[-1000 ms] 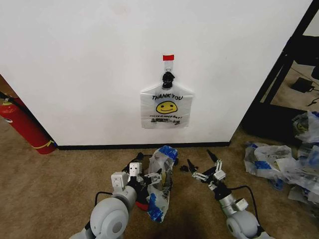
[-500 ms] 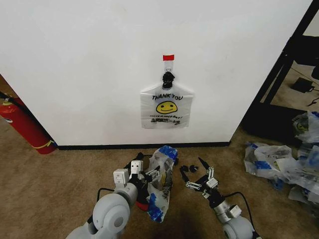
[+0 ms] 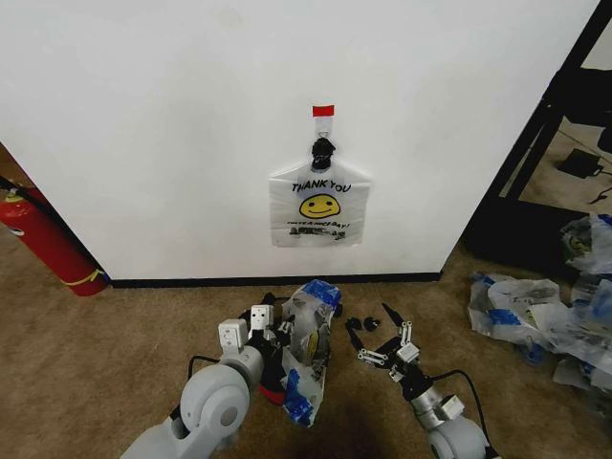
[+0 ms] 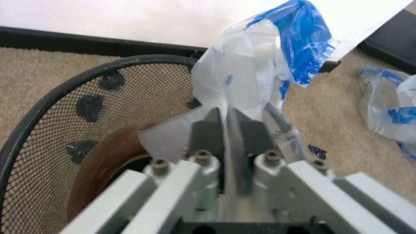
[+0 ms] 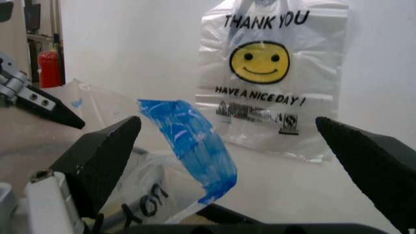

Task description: Pick up the garbage bag from the wall and place it over the trash bin.

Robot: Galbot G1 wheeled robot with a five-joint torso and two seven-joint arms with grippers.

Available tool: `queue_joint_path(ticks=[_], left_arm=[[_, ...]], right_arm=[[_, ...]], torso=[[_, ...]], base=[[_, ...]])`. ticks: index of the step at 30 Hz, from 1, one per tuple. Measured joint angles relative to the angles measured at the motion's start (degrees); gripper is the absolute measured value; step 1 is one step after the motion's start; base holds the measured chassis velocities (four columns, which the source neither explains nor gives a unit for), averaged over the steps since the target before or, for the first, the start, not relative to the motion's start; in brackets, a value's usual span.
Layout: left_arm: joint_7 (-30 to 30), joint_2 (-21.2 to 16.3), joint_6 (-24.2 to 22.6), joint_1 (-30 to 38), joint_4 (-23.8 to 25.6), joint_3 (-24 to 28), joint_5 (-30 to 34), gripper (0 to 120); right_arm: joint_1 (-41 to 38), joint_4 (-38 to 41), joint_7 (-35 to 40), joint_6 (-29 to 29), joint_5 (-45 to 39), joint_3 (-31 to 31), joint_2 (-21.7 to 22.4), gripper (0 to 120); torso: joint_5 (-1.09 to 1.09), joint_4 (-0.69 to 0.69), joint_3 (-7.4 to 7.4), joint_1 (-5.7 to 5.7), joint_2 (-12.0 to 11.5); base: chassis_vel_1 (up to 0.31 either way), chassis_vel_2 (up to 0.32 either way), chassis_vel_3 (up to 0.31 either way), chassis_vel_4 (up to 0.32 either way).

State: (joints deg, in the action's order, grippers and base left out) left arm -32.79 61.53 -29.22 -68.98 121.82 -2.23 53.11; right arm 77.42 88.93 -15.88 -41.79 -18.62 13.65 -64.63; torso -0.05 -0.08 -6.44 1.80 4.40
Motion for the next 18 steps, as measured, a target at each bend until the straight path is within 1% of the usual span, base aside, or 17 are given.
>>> queue_joint_path(ticks=[1,5,8,14,18], left_arm=[[0.05,0.02,0.1,-0.2,-0.16,-0.21,-0.43,0],[0.88,-0.17,1.06,-1.39,-1.36,-1.22,-3.54,0],[1.36,-0.39,1.59,-1.8,-1.83,-1.62,-4.82,0],[1.59,-0.44,2.27,-2.59,-2.27,-2.42,-5.61,0],[1.8,-0.3,2.4,-3.09,-2.22,-2.48,-5.67,0]], right_arm=[[-0.07,-0.15,0.0,0.06,-0.31,-0.21,0.01,100],[-0.29,-0.37,0.53,2.24,-4.8,-2.56,0.42,100],[-0.32,-0.17,0.96,3.49,-6.26,-3.74,0.65,100],[-0.58,1.05,1.86,6.38,-7.83,-5.94,1.26,100],[-1.28,4.87,4.95,11.98,-13.04,-9.66,2.91,100]], torso=[[0.01,0.0,0.0,0.0,0.0],[0.0,0.01,0.0,0.0,0.0],[0.0,0.0,0.0,0.0,0.0],[0.0,0.0,0.0,0.0,0.0],[0.0,0.01,0.01,0.0,0.0]], base=[[0.0,0.0,0.0,0.0],[0.0,0.0,0.0,0.0],[0.0,0.0,0.0,0.0],[0.0,0.0,0.0,0.0],[0.0,0.0,0.0,0.0]])
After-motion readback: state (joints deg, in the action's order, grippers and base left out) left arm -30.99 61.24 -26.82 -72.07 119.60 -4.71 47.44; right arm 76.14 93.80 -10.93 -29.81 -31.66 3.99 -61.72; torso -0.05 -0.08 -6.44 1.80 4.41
